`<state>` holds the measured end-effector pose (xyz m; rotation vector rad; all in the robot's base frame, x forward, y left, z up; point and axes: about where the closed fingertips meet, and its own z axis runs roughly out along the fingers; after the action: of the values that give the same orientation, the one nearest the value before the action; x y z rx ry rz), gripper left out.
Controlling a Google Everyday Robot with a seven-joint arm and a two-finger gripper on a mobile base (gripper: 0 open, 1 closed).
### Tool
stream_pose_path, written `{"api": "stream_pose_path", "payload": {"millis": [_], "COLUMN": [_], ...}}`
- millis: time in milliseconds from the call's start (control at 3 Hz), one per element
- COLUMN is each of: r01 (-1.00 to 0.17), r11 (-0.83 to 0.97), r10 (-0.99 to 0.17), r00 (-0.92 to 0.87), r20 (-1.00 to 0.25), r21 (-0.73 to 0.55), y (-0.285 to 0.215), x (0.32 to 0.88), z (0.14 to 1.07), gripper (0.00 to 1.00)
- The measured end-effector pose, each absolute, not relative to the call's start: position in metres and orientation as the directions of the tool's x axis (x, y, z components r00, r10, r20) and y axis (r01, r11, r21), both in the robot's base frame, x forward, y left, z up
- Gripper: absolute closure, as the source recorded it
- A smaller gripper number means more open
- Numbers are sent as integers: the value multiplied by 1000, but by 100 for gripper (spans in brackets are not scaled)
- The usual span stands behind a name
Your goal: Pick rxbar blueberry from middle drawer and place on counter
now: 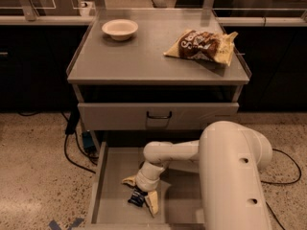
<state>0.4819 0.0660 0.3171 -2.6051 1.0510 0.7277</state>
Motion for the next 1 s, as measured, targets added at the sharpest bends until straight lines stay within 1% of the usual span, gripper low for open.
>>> {"api": "stream_pose_path", "payload": {"millis": [1000], "r01": [-700], "r11": [-713], "r10": [-581], "r00": [616], "r20": [-531], "r21": [-31], "y": [66], "x": [482], "z": [320], "gripper": [73]}}
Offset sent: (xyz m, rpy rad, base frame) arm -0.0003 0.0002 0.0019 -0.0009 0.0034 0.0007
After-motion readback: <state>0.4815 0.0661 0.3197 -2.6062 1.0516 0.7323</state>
